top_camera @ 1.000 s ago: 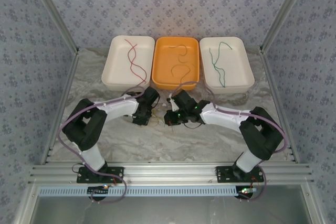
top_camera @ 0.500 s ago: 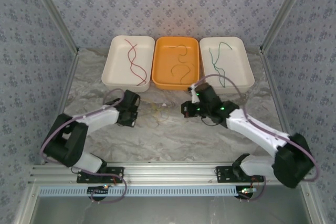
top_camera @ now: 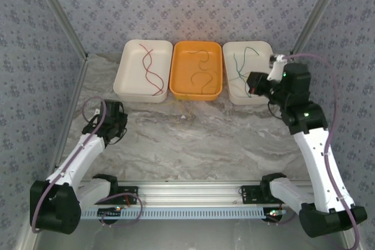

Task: Untangle the cables

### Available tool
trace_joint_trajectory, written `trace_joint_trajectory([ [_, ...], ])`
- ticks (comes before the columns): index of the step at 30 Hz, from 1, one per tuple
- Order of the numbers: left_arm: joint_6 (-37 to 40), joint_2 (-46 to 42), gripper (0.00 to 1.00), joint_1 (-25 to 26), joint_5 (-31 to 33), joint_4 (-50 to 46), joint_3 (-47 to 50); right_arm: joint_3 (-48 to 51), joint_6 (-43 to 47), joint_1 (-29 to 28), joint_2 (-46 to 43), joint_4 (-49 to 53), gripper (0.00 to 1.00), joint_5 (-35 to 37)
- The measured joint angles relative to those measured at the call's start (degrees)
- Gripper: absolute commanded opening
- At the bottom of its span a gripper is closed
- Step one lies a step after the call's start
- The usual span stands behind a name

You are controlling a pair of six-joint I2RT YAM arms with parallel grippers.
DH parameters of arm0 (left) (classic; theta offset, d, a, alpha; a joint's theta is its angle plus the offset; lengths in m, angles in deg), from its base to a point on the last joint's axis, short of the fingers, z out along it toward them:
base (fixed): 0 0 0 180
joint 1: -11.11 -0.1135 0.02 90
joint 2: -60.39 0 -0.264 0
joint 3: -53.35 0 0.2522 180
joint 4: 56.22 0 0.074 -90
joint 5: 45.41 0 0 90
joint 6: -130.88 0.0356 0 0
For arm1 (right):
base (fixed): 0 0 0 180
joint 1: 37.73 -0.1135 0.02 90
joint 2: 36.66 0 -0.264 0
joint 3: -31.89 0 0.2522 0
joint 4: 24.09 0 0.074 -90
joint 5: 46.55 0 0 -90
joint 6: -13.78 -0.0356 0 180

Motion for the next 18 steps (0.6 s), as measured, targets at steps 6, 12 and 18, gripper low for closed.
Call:
trace_joint_trajectory([
  [6, 4.5, -4.6, 0.0, -6.3, 1.5, -6.1, 0.0, -10.2, 0.0, 7.5, 1.3, 3.0, 0.0, -0.5],
  [12, 9.2, -7.9, 0.0, -15.0, 2.3, -11.4, -2.1, -11.3, -3.0, 18.1, 0.1, 4.6, 0.0, -1.6],
  [18, 13.0, -6.4, 0.0, -22.8, 0.7, -14.7, -7.9, -10.7, -6.4, 28.0, -2.1, 5.3, 0.0, -4.5],
])
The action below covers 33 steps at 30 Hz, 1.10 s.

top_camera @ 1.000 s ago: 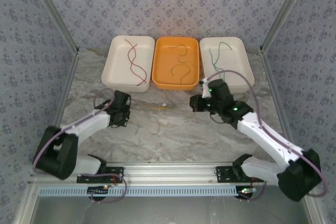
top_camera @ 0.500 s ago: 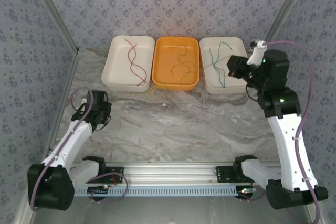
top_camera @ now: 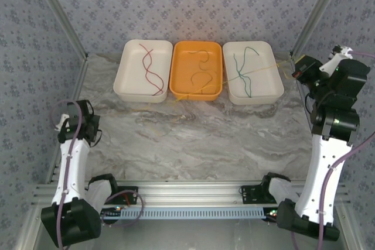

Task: Untangle the cables

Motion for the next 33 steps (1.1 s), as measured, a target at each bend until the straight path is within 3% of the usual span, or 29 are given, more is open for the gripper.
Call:
trace_joint_trajectory([
  [4, 1.1, 0.9, 0.0, -2.0, -1.2, -0.7, -4.1, 2.2, -1.8, 4.4, -1.7, -0.4, 0.0, -2.1],
  [7, 1.5, 1.5, 0.0, -2.1, -3.8, -0.5, -6.8, 5.0, -2.5, 4.4, -2.4, -1.4, 0.0, -3.3],
  [11, 2.7, 2.4, 0.0, 0.3, -9.6, 2.8, -10.3, 11.9, -2.4, -0.3, -2.8, -2.1, 0.0, -3.2],
  [16, 4.7, 3.3, 0.0, 6.6, -13.7, 6.3, -18.6, 26.5, -1.9, -12.4, -3.5, -2.9, 0.0, 1.8],
  [20, 5.1, 3.9, 0.0, 7.2, -15.7, 7.8, -28.0, 35.8, -1.9, -17.6, -3.9, -2.9, 0.0, 6.2],
  [28, 2.9, 7.2, 0.0, 7.2, -19.3, 12.2, -40.9, 44.5, -2.0, -19.5, -3.6, -5.3, 0.0, 13.7],
  [33, -0.5, 10.6, 0.0, 7.2, -20.6, 15.2, -48.7, 48.2, -2.5, -19.1, 1.5, -9.0, 0.0, 14.4],
])
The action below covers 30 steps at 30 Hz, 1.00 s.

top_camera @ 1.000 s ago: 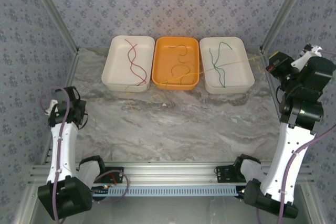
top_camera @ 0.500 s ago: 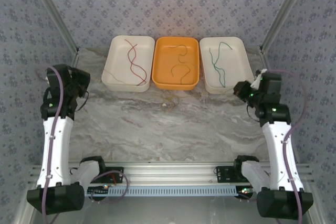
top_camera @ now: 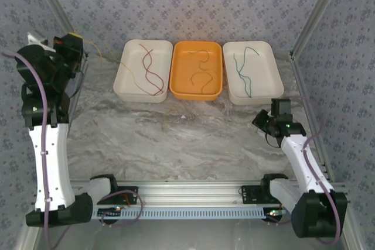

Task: Untangle the cables

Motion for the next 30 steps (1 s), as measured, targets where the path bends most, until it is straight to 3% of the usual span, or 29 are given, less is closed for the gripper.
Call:
trace_joint_trajectory([
  [4, -4.0, 3.6, 0.0, 0.0, -2.0, 3.5, -8.5, 1.6, -0.4, -0.2, 6.8, -3.4, 0.02, -1.6],
  [10, -9.4, 7.8, 0.0, 3.2, -7.4, 11.1, -13.4, 1.4, 0.3, -5.9, 9.7, -6.0, 0.26, -2.6],
  [15, -10.9, 8.8, 0.0, 6.4, -9.4, 14.4, -9.7, -1.4, 1.7, -14.7, 5.0, -5.4, 0.49, 1.6],
  [19, -11.7, 9.0, 0.0, 8.4, -10.2, 15.4, -7.5, -2.6, 3.5, -22.0, -2.3, -6.5, 0.63, 6.8],
  [23, -11.7, 8.8, 0.0, 10.7, -10.6, 16.2, -7.4, -2.7, 9.1, -32.0, -6.6, -12.3, 0.74, 7.2],
  [27, -11.4, 8.6, 0.0, 12.2, -10.7, 16.4, -7.4, -5.0, 16.9, -43.6, -0.9, -21.0, 0.81, 6.0],
  [30, -11.1, 8.3, 0.0, 13.2, -10.7, 16.3, -7.4, -5.9, 22.4, -47.8, 8.5, -31.9, 0.85, 3.8],
])
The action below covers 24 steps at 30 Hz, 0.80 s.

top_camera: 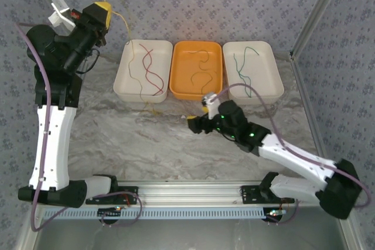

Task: Untangle the cables

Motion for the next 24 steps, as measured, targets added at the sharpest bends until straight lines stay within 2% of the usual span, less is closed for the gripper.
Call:
trace_joint_trajectory([
  [7, 0.8, -0.9, 0.0, 1.3, 0.0, -1.4, -0.9, -7.3, 10.1, -5.1, 25.1, -19.6, 0.86, -3.5],
  [13, 1.5, -1.7, 0.0, 1.5, 0.0, -2.3, -2.1, -19.8, 11.6, -6.5, 38.8, -27.0, 0.85, -3.3],
  [16, 1.7, -2.6, 0.0, 1.5, 0.0, -2.9, -2.1, -26.6, 11.5, -6.5, 43.9, -27.4, 0.79, -3.1],
  [17, 1.7, -2.9, 0.0, 1.5, 0.0, -3.1, -2.1, -28.9, 11.4, -6.5, 45.5, -27.4, 0.74, -3.2],
  [18, 1.9, -3.0, 0.0, 1.5, 0.0, -3.4, -2.1, -30.3, 11.3, -6.4, 46.4, -27.4, 0.66, -3.3],
  [20, 2.4, -3.3, 0.0, 1.5, 0.0, -4.0, -2.3, -31.9, 10.9, -6.4, 47.5, -27.4, 0.32, -3.5],
  [22, 3.2, -3.3, 0.0, 1.5, 0.1, -5.2, -2.6, -32.2, 10.5, -6.3, 47.6, -27.2, 0.05, -3.7],
  [23, 3.8, -3.3, 0.0, 1.5, 0.4, -5.9, -2.7, -32.2, 10.0, -6.2, 47.6, -27.1, 0.0, -4.0],
  [24, 4.7, -3.3, 0.0, 1.5, 0.8, -7.1, -2.9, -32.2, 9.6, -6.2, 47.5, -26.9, 0.0, -4.1],
])
